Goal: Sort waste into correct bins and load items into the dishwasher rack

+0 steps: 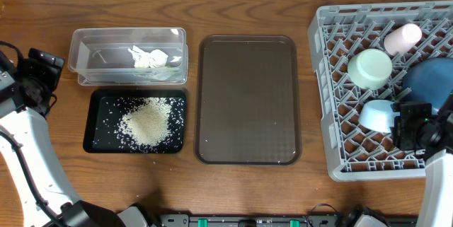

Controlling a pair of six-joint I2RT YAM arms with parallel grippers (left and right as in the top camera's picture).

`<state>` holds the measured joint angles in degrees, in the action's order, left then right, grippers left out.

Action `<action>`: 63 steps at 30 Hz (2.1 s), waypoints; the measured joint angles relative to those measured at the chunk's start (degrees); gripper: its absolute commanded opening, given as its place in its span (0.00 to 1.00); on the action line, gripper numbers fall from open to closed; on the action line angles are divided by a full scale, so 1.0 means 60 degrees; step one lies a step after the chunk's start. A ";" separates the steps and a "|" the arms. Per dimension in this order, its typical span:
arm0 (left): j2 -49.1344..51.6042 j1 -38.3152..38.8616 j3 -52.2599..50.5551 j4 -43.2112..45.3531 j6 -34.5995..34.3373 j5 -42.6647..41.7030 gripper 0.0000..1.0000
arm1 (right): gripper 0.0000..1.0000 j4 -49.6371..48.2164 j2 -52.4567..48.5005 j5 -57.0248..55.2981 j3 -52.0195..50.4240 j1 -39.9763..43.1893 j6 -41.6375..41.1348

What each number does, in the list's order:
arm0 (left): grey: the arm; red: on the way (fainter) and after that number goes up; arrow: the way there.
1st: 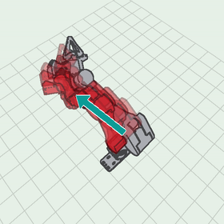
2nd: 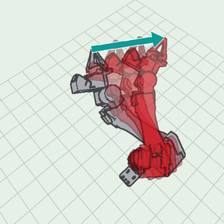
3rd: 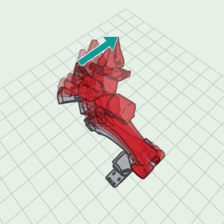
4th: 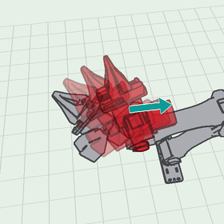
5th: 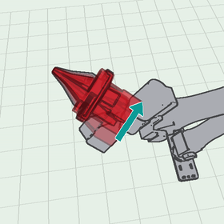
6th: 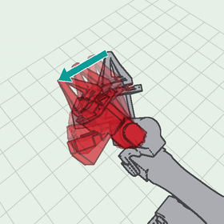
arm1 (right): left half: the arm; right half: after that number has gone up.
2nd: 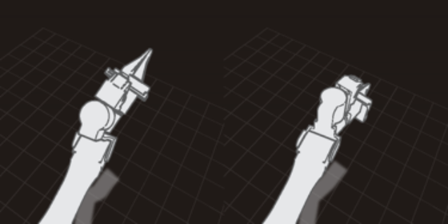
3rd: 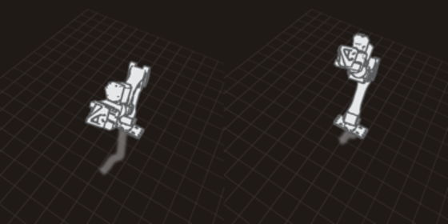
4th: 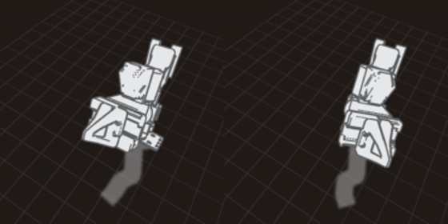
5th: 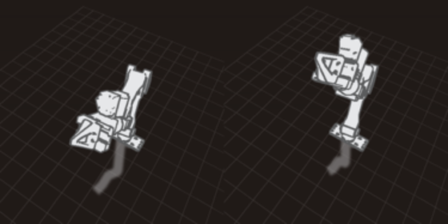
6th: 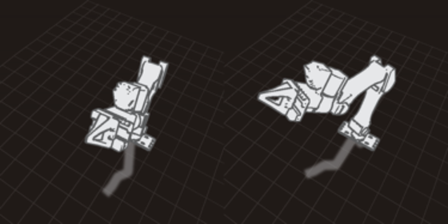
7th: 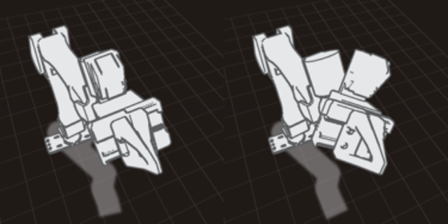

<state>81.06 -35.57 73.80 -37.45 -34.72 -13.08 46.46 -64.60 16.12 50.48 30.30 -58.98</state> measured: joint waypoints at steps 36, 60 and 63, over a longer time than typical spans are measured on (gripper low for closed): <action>0.0000 0.0000 0.0000 0.0000 0.0000 0.0000 0.95 | 0.01 -0.1690 -0.1625 -0.0503 -0.0015 -0.1027 0.3107; 0.0000 0.0000 0.0000 0.0000 0.0000 0.0000 0.95 | 0.12 0.2907 -0.0113 0.0193 0.1916 -0.1031 0.5479; 0.0000 0.0000 0.0000 -0.0004 0.0000 0.0000 0.95 | 0.14 0.3880 0.0732 0.1209 0.1971 -0.1027 0.6586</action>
<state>81.06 -35.57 73.80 -37.47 -34.72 -13.08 69.73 -60.20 23.38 62.30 24.14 -19.46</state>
